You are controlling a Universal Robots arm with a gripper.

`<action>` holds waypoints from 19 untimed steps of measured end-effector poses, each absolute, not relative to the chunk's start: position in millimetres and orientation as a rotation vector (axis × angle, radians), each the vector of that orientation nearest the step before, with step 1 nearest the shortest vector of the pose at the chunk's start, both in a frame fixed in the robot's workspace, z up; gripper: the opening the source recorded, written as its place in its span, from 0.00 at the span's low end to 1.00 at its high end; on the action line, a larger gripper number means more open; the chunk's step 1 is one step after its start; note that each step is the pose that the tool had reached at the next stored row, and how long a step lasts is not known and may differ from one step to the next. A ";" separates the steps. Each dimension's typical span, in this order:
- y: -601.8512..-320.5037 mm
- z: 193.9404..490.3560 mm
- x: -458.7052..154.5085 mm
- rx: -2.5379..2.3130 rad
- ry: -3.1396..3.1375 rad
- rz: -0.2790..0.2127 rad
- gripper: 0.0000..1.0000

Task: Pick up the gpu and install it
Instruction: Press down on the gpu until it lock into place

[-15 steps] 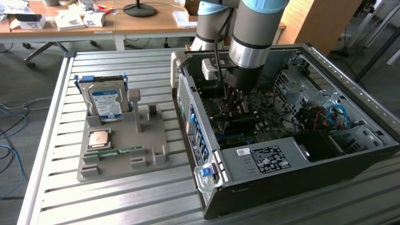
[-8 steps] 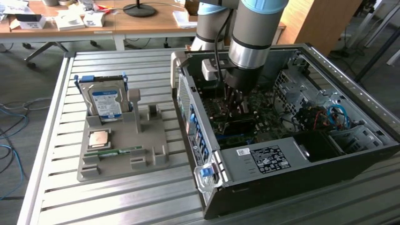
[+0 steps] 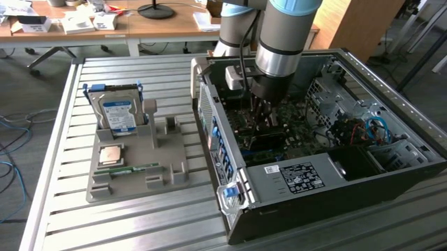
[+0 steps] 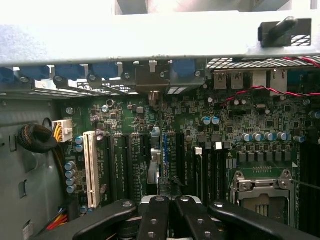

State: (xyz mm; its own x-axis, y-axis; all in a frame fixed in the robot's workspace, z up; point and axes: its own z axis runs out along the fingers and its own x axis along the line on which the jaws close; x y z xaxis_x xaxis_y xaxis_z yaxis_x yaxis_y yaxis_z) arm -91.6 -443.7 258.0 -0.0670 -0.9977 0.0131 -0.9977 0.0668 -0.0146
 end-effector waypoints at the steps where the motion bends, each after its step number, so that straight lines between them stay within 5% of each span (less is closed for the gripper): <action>1: -443.7 257.9 -91.6 -2.145 2.294 -0.031 0.11; 19: -442.4 261.3 -91.1 -2.146 2.295 -0.030 0.11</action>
State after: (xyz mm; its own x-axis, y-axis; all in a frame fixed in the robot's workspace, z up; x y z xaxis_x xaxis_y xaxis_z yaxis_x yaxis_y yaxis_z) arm -91.1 -442.4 261.3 -0.0671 -0.9977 0.0136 -0.9977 0.0670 -0.0132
